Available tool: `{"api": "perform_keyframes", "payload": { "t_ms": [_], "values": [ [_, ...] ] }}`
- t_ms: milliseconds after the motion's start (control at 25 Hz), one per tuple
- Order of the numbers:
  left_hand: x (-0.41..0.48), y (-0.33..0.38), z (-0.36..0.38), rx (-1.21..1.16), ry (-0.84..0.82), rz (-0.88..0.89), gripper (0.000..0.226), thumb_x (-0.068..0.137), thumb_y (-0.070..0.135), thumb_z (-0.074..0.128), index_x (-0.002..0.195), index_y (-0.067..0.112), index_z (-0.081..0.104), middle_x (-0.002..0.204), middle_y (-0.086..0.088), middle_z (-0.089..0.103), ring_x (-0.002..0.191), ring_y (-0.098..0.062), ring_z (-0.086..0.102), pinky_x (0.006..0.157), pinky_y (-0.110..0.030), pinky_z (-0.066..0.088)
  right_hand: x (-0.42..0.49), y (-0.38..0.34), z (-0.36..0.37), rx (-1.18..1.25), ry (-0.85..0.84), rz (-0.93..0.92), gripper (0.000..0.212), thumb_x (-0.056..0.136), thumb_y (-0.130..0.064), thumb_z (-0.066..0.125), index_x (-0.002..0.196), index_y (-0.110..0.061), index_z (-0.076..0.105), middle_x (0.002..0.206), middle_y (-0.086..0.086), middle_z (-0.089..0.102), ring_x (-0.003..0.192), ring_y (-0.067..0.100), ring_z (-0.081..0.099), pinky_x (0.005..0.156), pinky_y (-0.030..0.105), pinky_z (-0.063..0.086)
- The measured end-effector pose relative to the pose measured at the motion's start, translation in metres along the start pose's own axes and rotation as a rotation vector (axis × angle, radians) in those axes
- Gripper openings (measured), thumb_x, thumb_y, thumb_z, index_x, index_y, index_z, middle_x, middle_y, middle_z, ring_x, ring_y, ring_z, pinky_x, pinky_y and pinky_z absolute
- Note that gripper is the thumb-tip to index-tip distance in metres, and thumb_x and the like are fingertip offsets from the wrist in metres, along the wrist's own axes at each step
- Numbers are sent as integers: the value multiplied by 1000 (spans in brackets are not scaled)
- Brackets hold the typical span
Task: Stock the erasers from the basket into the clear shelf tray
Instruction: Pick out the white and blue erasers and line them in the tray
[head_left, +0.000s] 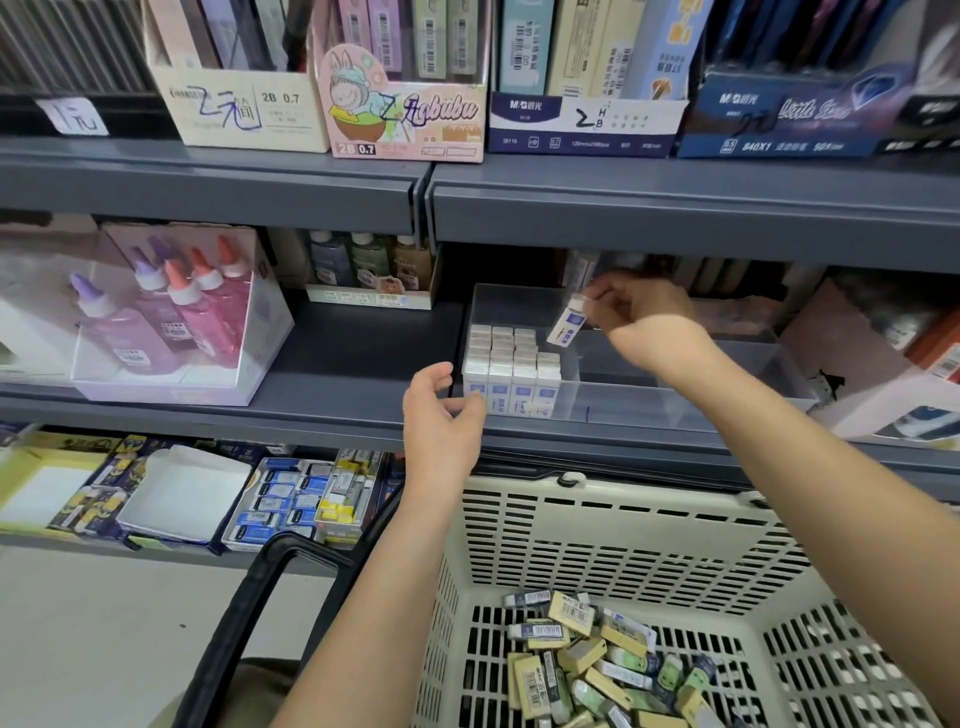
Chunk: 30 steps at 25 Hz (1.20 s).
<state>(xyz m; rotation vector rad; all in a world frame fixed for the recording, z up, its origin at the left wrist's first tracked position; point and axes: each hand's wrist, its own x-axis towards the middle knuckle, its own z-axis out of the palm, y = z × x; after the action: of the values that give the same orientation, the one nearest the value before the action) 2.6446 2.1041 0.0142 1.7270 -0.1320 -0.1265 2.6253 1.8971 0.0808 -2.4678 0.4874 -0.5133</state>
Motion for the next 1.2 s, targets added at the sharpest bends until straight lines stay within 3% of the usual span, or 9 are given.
{"api": "perform_keyframes", "payload": {
  "t_ms": [160,320,440,600,760,920,1040,1200],
  "values": [
    [0,0,1,32,-45,1,41,89,13,58,128,18,46,116,8,53,82,2,57,66,-11,44,3,-5,17,-131,-134,13,9,88,-24,58,85,-33,59,79,-15,58,74,8,54,64,18,36],
    [1,0,0,34,-46,1,38,89,14,59,125,21,48,110,12,53,76,10,56,62,-4,45,0,-2,29,-134,-272,49,11,90,-20,56,89,-29,62,91,-8,63,81,10,56,74,22,42],
    [2,-1,0,28,-42,1,36,89,14,59,123,21,49,106,15,54,75,11,56,61,-4,44,-1,-1,33,-176,-305,19,20,93,-16,50,102,-22,66,110,-2,66,100,19,59,87,26,45],
    [2,-2,1,26,-36,20,35,89,13,58,122,21,49,100,19,52,76,8,56,61,-1,43,-3,0,30,-211,-311,-26,25,95,-18,46,110,-20,65,121,-1,63,107,22,58,88,25,42],
    [-5,-4,2,61,2,71,31,89,12,56,117,23,49,111,9,55,85,-2,57,69,-12,44,-18,3,15,-127,-226,-44,26,95,-22,48,116,-23,64,123,-1,62,108,18,58,88,19,41],
    [-18,-3,4,23,79,143,24,90,11,53,109,24,50,107,6,56,84,-3,57,73,-12,45,-39,0,-11,-63,-163,-73,24,92,-25,53,113,-24,66,113,-4,67,87,2,52,79,15,36],
    [-47,-1,12,19,68,270,16,89,14,52,94,29,54,90,4,58,71,-2,52,65,-14,43,-89,10,-24,80,-118,-104,17,88,-22,59,102,-23,70,86,-15,69,67,-12,53,69,3,37],
    [-98,-14,39,294,-346,402,10,86,29,49,82,38,53,79,13,59,74,2,54,65,-13,45,-165,46,-23,195,-248,-40,11,88,-25,59,87,-32,68,71,-18,68,68,-5,62,64,6,45]
  ]
}}
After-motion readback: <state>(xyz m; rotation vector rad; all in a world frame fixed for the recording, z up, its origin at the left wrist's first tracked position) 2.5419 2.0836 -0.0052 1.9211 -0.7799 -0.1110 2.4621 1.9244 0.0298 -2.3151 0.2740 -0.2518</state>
